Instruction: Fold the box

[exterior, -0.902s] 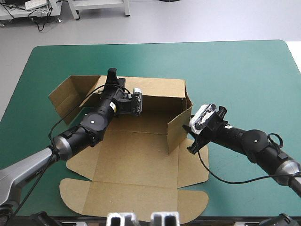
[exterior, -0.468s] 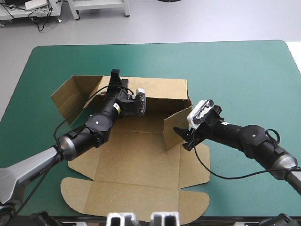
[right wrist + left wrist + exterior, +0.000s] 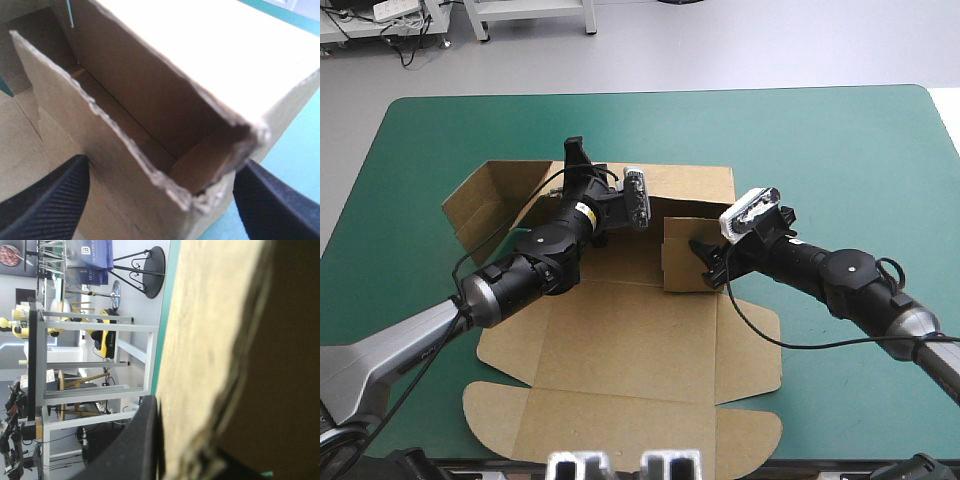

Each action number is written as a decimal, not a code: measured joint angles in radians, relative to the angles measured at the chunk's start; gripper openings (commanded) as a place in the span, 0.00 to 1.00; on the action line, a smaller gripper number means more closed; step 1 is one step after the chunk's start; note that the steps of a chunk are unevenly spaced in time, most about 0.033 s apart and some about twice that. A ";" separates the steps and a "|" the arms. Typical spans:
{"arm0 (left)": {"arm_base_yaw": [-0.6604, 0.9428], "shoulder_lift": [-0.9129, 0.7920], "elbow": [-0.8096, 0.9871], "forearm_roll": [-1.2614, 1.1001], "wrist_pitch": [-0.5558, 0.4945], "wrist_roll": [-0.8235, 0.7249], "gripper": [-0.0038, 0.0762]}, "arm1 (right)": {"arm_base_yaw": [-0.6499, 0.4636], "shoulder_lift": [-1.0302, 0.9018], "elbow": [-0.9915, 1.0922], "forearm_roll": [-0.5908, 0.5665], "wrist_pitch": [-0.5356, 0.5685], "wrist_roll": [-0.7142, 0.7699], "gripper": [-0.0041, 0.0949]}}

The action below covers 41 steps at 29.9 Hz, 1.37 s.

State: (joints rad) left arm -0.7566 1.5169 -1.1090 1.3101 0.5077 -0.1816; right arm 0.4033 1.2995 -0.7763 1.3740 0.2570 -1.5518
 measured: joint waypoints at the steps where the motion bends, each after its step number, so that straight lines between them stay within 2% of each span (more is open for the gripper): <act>1: 0.000 0.000 -0.008 -0.038 0.007 0.039 0.07 | 0.001 0.010 -0.002 0.001 -0.005 0.001 0.72; 3: 0.000 0.000 -0.015 -0.100 0.018 0.093 0.07 | 0.005 0.032 -0.007 0.007 -0.017 0.003 0.62; 9: -0.002 -0.003 -0.027 -0.196 0.044 0.158 0.07 | 0.005 0.044 -0.010 0.016 -0.045 0.011 0.23; 14: -0.030 -0.010 -0.029 -0.229 0.093 0.182 0.07 | -0.002 0.045 -0.010 0.016 -0.046 0.020 0.11; 17: -0.057 -0.012 -0.029 -0.233 0.131 0.191 0.12 | -0.002 0.045 -0.010 0.017 -0.059 0.022 0.03; 22: -0.112 -0.019 -0.029 -0.264 0.182 0.210 0.31 | -0.002 0.046 -0.010 0.033 -0.101 0.025 0.02; 28: -0.158 -0.039 -0.028 -0.351 0.144 0.220 0.51 | 0.000 0.057 -0.032 0.035 -0.187 0.056 0.02; 34: -0.196 -0.098 -0.025 -0.413 0.113 0.221 0.54 | 0.000 0.067 -0.077 0.035 -0.257 0.056 0.02; 41: -0.291 -0.172 -0.024 -0.432 0.134 0.221 0.53 | 0.003 0.118 -0.116 0.045 -0.272 0.056 0.02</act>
State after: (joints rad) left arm -1.0481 1.3450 -1.1331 0.8784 0.6414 0.0398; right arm 0.4068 1.4178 -0.8928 1.4188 -0.0154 -1.4960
